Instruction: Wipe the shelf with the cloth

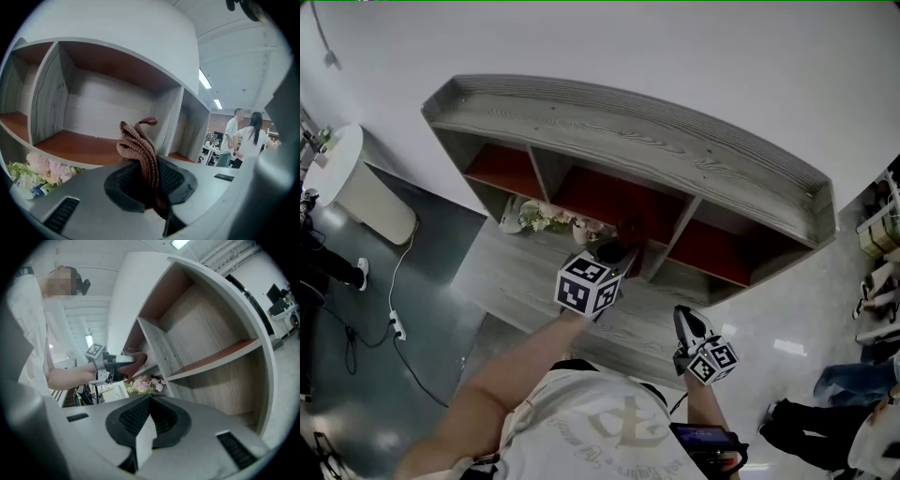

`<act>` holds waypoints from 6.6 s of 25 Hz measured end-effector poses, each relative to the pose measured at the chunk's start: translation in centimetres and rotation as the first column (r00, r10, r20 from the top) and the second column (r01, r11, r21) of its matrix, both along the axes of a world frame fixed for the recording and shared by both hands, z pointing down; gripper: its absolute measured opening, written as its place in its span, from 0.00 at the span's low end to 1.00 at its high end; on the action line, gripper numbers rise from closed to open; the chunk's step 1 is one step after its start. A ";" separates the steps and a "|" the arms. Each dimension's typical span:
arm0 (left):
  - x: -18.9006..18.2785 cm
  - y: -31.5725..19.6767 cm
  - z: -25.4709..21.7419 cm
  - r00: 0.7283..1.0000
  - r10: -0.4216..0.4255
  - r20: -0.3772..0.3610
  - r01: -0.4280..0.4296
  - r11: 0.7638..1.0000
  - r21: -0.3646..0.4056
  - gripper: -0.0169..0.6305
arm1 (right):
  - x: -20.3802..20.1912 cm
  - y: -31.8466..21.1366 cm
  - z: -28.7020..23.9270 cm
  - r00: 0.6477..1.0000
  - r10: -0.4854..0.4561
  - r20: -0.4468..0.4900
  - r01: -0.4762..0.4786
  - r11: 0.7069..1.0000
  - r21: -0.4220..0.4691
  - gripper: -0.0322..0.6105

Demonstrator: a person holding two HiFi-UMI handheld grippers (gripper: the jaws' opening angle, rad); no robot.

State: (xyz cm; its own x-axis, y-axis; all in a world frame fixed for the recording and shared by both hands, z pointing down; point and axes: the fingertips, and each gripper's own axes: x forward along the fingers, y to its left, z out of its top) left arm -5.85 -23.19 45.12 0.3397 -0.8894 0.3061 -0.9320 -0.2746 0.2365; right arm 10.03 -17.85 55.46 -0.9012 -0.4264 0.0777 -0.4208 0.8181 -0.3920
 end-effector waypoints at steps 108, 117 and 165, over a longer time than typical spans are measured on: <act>-19.5 12.9 8.6 0.985 -0.151 -0.080 0.145 0.987 -0.072 0.13 | -22.1 4.5 0.3 0.943 -0.326 -0.065 0.329 0.944 0.025 0.06; -24.0 12.9 7.6 0.993 -0.090 -0.080 0.085 0.994 -0.073 0.13 | -26.1 3.9 -0.8 0.961 -0.269 -0.067 0.273 0.960 0.058 0.06; -28.2 -5.8 2.5 0.917 0.233 0.323 -0.126 0.939 -0.321 0.12 | -28.0 1.7 0.5 0.988 -0.117 -0.103 0.120 0.993 0.019 0.06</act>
